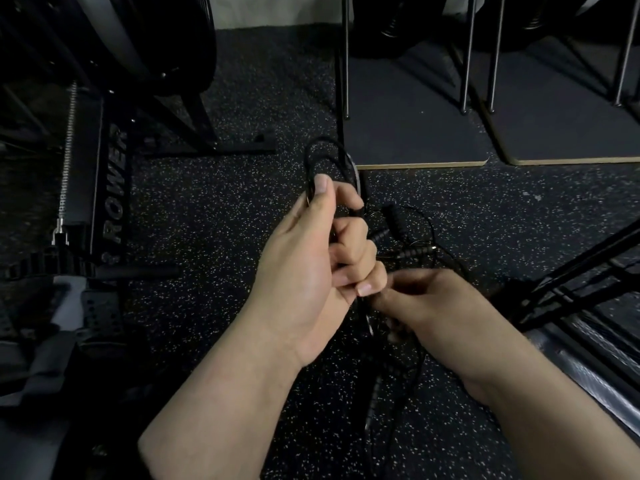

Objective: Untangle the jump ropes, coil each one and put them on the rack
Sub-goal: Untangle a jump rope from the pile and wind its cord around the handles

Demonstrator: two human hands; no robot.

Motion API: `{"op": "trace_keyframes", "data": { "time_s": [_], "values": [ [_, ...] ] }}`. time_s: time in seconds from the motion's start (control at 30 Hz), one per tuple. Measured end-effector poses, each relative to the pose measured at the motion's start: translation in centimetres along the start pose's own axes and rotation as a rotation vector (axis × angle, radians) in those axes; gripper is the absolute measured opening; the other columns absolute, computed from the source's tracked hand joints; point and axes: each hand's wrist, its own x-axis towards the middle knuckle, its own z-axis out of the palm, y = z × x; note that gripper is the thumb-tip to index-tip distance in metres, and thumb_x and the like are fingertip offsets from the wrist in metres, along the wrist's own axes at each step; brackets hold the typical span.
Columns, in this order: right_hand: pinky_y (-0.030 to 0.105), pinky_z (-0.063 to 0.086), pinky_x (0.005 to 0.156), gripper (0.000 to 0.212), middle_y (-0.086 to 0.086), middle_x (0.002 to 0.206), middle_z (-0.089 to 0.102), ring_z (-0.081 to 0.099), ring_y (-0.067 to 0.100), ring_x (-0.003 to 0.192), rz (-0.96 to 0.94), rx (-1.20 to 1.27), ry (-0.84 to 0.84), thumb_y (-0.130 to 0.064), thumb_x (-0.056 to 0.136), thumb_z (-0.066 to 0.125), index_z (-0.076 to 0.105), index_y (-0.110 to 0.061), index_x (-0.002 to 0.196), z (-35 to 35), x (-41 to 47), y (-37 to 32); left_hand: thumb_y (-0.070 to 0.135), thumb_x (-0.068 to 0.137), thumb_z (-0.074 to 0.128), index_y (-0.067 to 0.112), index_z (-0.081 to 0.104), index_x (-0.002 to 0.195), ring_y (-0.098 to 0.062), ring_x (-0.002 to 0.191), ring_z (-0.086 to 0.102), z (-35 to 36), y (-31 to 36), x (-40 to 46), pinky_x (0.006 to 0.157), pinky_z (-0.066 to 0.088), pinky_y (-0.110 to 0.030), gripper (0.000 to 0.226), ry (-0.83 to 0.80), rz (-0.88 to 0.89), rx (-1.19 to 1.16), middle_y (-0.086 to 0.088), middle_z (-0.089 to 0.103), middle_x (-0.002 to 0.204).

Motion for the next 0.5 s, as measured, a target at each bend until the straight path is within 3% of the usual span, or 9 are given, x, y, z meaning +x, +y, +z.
{"op": "trace_keyframes", "data": {
  "time_s": [0.07, 0.13, 0.2, 0.27, 0.3, 0.37, 0.43, 0.5],
  "values": [
    [0.03, 0.045, 0.067, 0.011, -0.005, 0.088, 0.067, 0.056, 0.018, 0.07, -0.016, -0.04, 0.044, -0.033, 0.088, 0.076, 0.08, -0.023, 0.085, 0.2, 0.2, 0.0, 0.045, 0.107, 0.038, 0.017, 0.054, 0.087, -0.013, 0.048, 0.015, -0.1, -0.2, -0.1, 0.046, 0.028, -0.027, 0.038, -0.004, -0.009, 0.05, 0.004, 0.017, 0.055],
    [0.011, 0.043, 0.06, 0.011, -0.011, 0.103, 0.062, 0.06, 0.006, 0.076, -0.11, -0.2, 0.233, -0.036, 0.09, 0.075, 0.077, -0.027, 0.084, 0.2, 0.4, -0.4, 0.042, 0.108, 0.04, 0.015, 0.055, 0.09, -0.012, 0.047, 0.017, -0.4, -0.3, -0.1, 0.046, 0.028, -0.027, 0.036, 0.017, -0.003, 0.147, 0.004, 0.019, 0.055],
    [0.011, 0.038, 0.046, 0.014, -0.01, 0.087, 0.059, 0.056, 0.002, 0.06, -0.186, -0.281, 0.345, -0.04, 0.094, 0.069, 0.072, -0.028, 0.087, 0.1, 0.1, -0.9, 0.038, 0.108, 0.043, 0.013, 0.055, 0.093, -0.011, 0.045, 0.019, -0.8, -0.4, -0.1, 0.046, 0.029, -0.026, 0.032, 0.049, 0.021, 0.221, 0.004, 0.022, 0.053],
    [0.014, 0.025, 0.035, 0.019, -0.004, 0.059, 0.057, 0.04, 0.004, 0.038, -0.245, -0.199, 0.375, -0.038, 0.099, 0.063, 0.068, -0.025, 0.086, 0.0, -0.3, -1.2, 0.033, 0.109, 0.044, 0.011, 0.056, 0.096, -0.011, 0.043, 0.021, -1.4, -0.5, 0.0, 0.044, 0.031, -0.026, 0.028, 0.087, 0.042, 0.272, 0.004, 0.025, 0.053],
    [0.018, 0.025, 0.034, 0.021, 0.002, 0.056, 0.059, 0.036, 0.005, 0.036, -0.267, -0.142, 0.407, -0.037, 0.1, 0.061, 0.068, -0.024, 0.086, -0.2, -0.5, -1.4, 0.031, 0.109, 0.044, 0.011, 0.056, 0.096, -0.011, 0.043, 0.022, -1.6, -0.5, 0.0, 0.044, 0.031, -0.026, 0.027, 0.107, 0.047, 0.316, 0.004, 0.025, 0.053],
    [0.02, 0.039, 0.041, 0.024, 0.003, 0.07, 0.07, 0.048, 0.009, 0.043, -0.309, -0.01, 0.481, -0.033, 0.102, 0.058, 0.069, -0.022, 0.084, -0.7, -0.7, -1.8, 0.029, 0.109, 0.045, 0.011, 0.058, 0.096, -0.011, 0.045, 0.024, -2.1, -0.6, -0.1, 0.045, 0.031, -0.027, 0.026, 0.127, 0.04, 0.426, 0.003, 0.027, 0.056],
    [0.028, 0.058, 0.066, 0.024, 0.002, 0.074, 0.073, 0.067, 0.017, 0.065, -0.347, 0.151, 0.496, -0.027, 0.105, 0.056, 0.068, -0.02, 0.085, -1.1, -0.8, -2.3, 0.03, 0.107, 0.05, 0.013, 0.066, 0.098, -0.011, 0.048, 0.027, -2.5, -0.8, -0.2, 0.047, 0.028, -0.029, 0.025, 0.134, 0.018, 0.533, 0.003, 0.033, 0.058],
    [0.041, 0.061, 0.075, 0.024, 0.002, 0.071, 0.071, 0.071, 0.023, 0.071, -0.39, 0.371, 0.464, -0.019, 0.107, 0.053, 0.064, -0.015, 0.086, -1.4, -0.9, -2.7, 0.035, 0.102, 0.059, 0.026, 0.074, 0.1, -0.008, 0.049, 0.036, -2.7, -1.0, -0.4, 0.051, 0.029, -0.029, 0.018, 0.107, 0.021, 0.747, 0.011, 0.046, 0.057]
  ]
}}
